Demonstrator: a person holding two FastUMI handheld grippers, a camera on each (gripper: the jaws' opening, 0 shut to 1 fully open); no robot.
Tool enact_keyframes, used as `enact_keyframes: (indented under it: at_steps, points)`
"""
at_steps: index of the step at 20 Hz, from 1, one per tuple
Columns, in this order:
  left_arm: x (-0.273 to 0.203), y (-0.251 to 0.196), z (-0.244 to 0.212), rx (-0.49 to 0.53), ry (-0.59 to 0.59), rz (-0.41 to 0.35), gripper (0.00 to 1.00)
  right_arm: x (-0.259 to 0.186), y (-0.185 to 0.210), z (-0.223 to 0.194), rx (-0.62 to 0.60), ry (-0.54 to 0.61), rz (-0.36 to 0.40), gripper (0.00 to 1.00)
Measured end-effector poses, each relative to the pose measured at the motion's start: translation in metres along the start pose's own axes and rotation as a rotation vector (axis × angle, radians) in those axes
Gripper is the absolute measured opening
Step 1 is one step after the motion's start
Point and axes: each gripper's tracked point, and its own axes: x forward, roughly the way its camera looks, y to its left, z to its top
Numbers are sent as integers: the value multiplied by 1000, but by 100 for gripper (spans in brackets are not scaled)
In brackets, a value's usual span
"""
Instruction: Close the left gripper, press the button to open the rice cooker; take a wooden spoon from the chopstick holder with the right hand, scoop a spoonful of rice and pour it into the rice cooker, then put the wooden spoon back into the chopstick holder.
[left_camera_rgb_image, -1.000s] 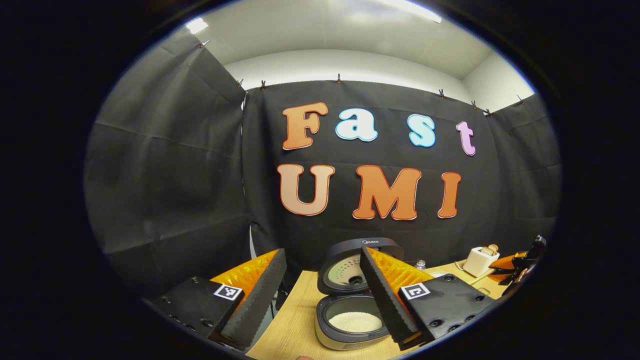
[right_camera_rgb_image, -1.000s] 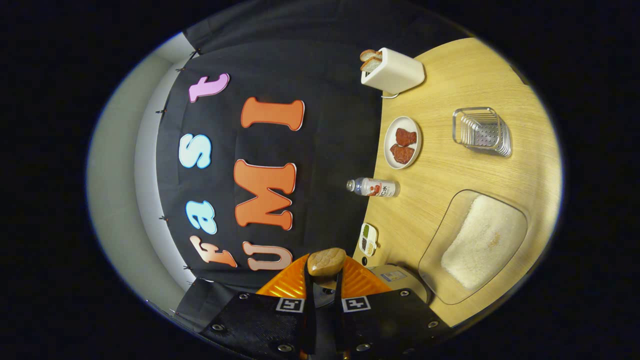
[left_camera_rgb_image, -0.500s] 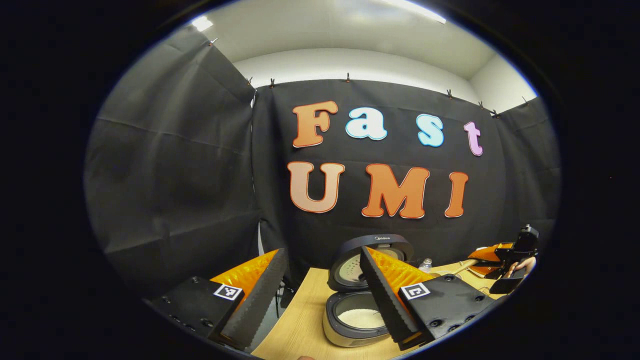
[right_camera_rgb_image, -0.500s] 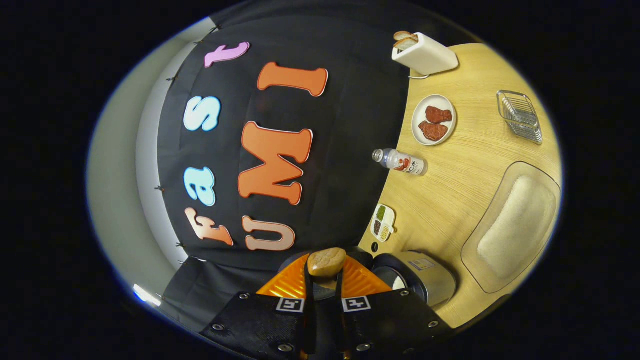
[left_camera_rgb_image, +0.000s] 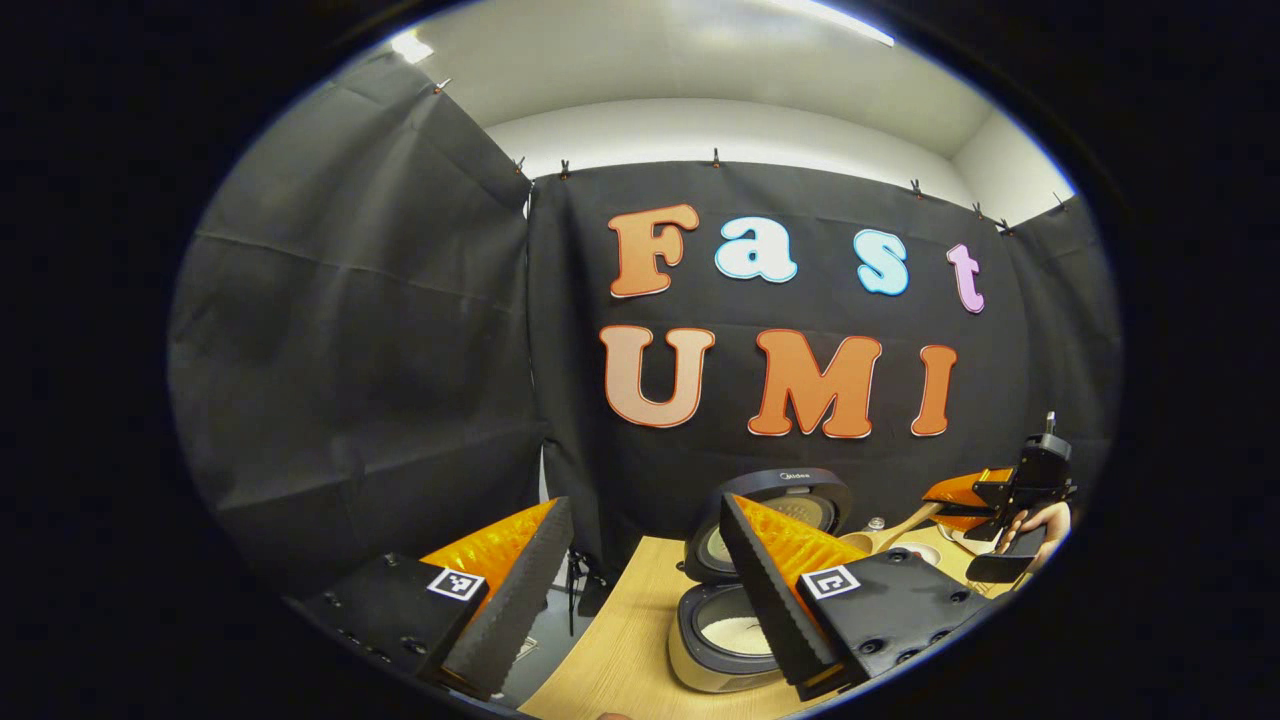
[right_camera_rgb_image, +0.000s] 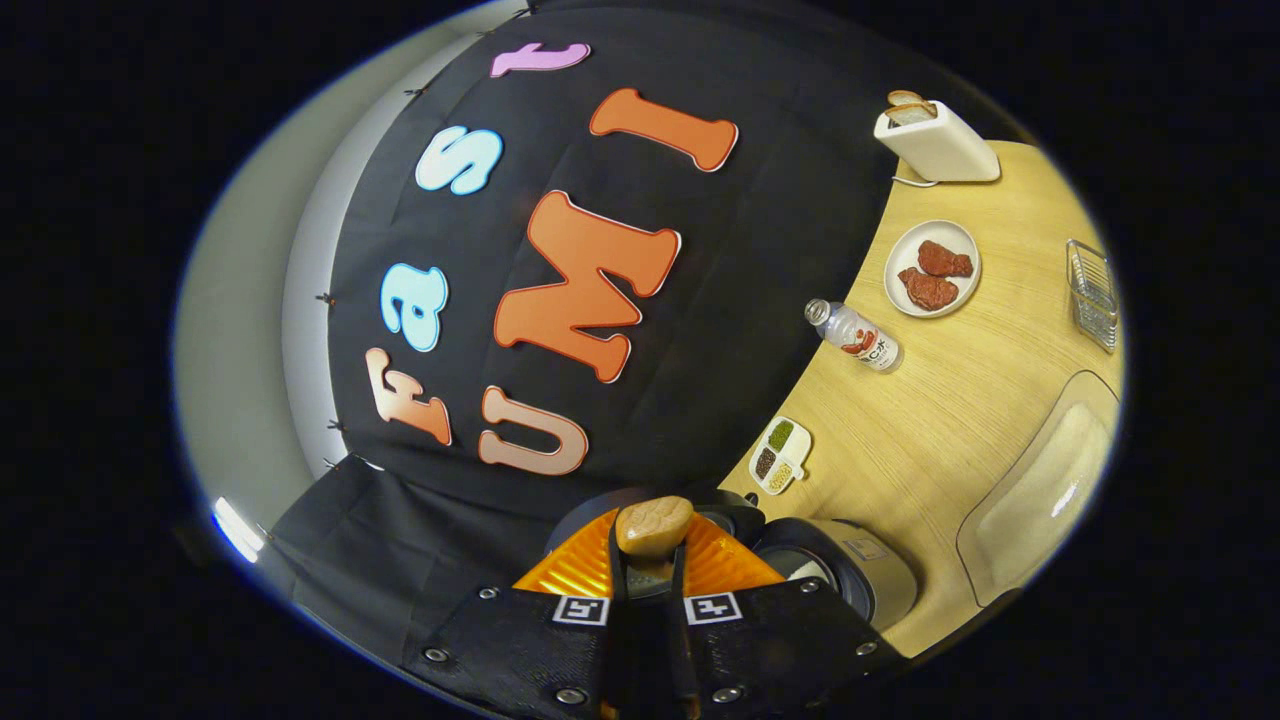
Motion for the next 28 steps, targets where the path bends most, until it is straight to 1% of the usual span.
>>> enact_keyframes:
  at_steps: [6, 9, 14, 20, 28]
  points:
    - [0, 2, -5, 3, 7, -6, 100, 5, 1, -9, -103, 7, -17, 13]
    - [1, 0, -2, 8, -4, -13, 100, 5, 3, -6, -167, -7, -18, 13]
    - [4, -3, 4, 21, -15, -24, 99, 3, 13, -6, -241, -18, -8, 13]
    - [8, -4, 2, 21, -14, -29, 100, 4, 16, -10, -338, -23, 1, 13]
    - [9, -3, -1, 18, -9, -26, 99, 4, 25, -16, -394, -11, 36, 13]
